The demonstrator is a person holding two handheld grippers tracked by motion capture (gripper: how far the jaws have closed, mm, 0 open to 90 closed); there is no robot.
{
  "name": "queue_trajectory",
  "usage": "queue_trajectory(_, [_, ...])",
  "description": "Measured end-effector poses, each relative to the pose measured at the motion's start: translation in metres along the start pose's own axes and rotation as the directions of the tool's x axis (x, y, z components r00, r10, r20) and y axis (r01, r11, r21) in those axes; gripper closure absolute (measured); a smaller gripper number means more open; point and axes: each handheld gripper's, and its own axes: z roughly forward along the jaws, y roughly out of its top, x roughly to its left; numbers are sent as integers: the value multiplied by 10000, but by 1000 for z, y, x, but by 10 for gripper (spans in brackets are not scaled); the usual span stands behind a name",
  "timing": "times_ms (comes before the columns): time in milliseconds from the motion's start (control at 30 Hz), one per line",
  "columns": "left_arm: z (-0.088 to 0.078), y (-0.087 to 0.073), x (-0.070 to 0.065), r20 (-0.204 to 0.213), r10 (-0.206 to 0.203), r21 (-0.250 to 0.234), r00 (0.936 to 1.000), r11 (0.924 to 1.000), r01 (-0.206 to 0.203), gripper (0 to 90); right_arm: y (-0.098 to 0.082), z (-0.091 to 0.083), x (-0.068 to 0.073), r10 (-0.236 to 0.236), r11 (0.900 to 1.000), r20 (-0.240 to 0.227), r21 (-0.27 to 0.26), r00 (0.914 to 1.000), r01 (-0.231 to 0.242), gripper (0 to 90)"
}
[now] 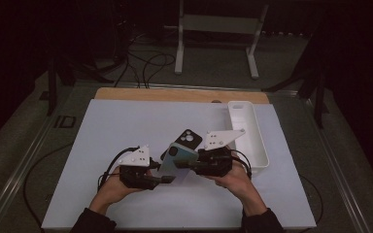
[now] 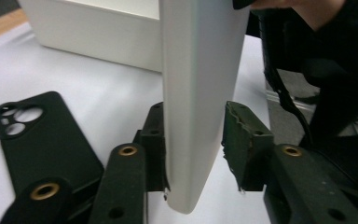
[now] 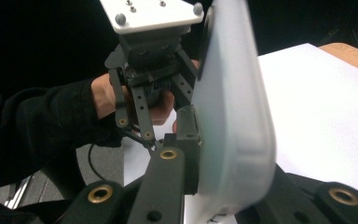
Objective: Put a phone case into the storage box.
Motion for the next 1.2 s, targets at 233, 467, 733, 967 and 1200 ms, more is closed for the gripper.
queue_trajectory(233, [7,-1,-2,504,89,263,9987,9996,-103,745,5,-1,2,-308,9995,-127,103,9994,310,777])
queue_trajectory(467, [12,-1,-2,138,104,511,9999,9986,-111,805,6,4,3,-440,9989,564,181,9974,431,595])
queue_trajectory(733, [11,-1,-1,-485,63,455,9988,9990,-41,811,3,4,0,-203,9998,1590,39,9871,199,391])
queue_trajectory(967, [9,-2,1,-907,-93,303,9958,9995,121,811,2,3,-3,115,9999,2277,-87,9737,-98,231])
queue_trajectory(1200, [6,-3,6,-1481,-515,194,9876,9983,549,810,1,2,-3,470,9989,2983,-208,9533,-428,143])
